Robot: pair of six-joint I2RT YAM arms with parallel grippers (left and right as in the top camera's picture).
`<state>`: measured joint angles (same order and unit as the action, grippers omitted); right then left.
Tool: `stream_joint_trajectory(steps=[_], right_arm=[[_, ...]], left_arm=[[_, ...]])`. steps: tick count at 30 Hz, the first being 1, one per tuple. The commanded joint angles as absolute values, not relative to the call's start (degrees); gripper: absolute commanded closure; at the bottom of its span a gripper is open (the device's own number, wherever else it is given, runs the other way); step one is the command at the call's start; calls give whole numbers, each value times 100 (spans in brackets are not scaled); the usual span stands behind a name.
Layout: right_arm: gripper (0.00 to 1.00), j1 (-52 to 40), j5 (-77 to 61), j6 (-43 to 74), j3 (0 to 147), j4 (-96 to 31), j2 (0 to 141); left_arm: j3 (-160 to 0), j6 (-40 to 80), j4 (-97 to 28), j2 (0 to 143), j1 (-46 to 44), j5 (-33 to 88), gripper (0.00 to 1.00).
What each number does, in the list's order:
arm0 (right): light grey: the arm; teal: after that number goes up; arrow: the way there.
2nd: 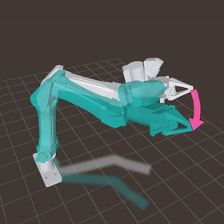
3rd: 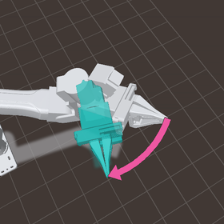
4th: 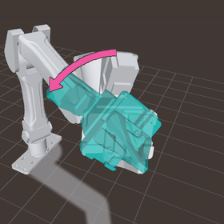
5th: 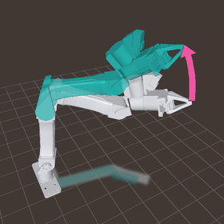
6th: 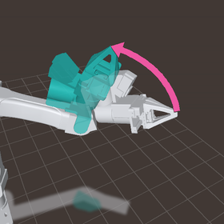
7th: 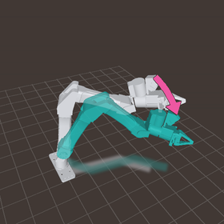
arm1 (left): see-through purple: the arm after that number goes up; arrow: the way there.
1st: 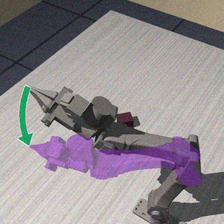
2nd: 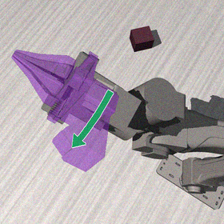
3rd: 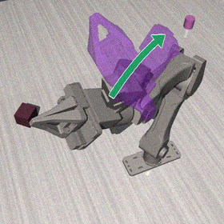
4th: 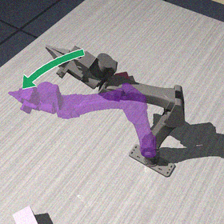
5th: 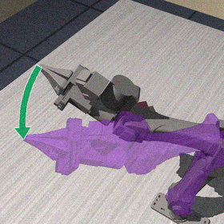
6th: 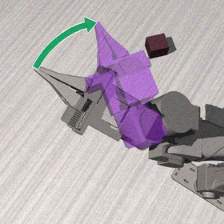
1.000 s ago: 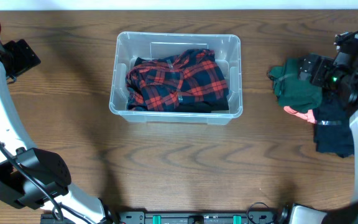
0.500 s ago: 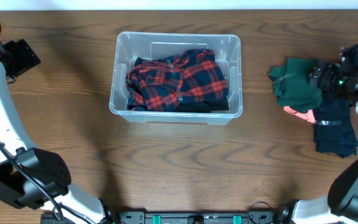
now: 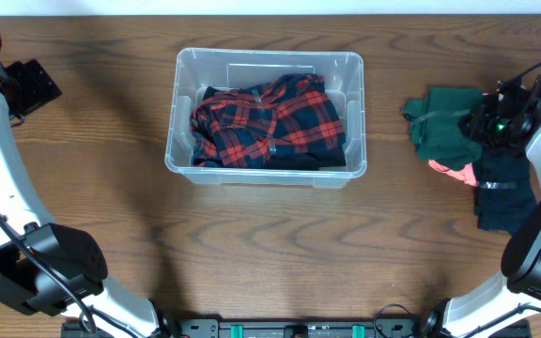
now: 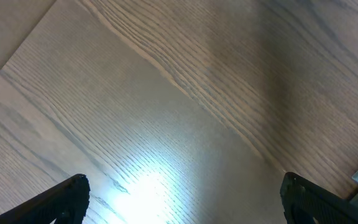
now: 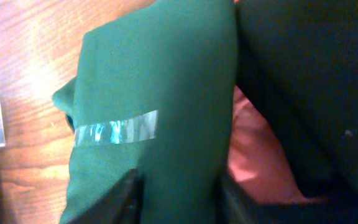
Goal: Pack container
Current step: 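Reach the right gripper to the green clothes on the right pile and grasp, then carry the green clothes with the right gripper and lower into the bin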
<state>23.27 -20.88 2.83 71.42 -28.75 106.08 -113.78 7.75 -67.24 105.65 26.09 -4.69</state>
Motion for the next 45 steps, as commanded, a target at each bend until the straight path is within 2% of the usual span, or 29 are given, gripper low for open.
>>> stream_joint_trajectory(steps=[1, 3, 4, 11, 23, 28, 36, 45], right_arm=[[81, 2268, -2338, 290, 7260, -2821, 10654], [96, 2265, -2340, 290, 7260, -2805, 10654], [99, 2263, -2342, 292, 7260, -2805, 10654], [99, 2165, -2556, 292, 7520, -2958, 10449], [99, 1542, -3481, 296, 9588, -4755, 9627], [99, 856, -3774, 692, 9998, -4810, 9319], [99, -611, -3782, 1997, 10016, -3811, 9295], [99, -2331, -1918, 3789, 10003, -2932, 9496]], left_arm=[[-11456, 847, -6740, 10523, 2628, -493, 2], [-11456, 847, -6740, 10523, 2628, -493, 2], [-11456, 847, -6740, 10523, 2628, -493, 2], [-11456, 847, -6740, 10523, 2628, -493, 2], [-11456, 847, -6740, 10523, 2628, -493, 2], [-11456, 847, -6740, 10523, 2628, -493, 2], [-11456, 847, -6740, 10523, 2628, -493, 2], [-11456, 847, -6740, 10523, 2628, -493, 2]])
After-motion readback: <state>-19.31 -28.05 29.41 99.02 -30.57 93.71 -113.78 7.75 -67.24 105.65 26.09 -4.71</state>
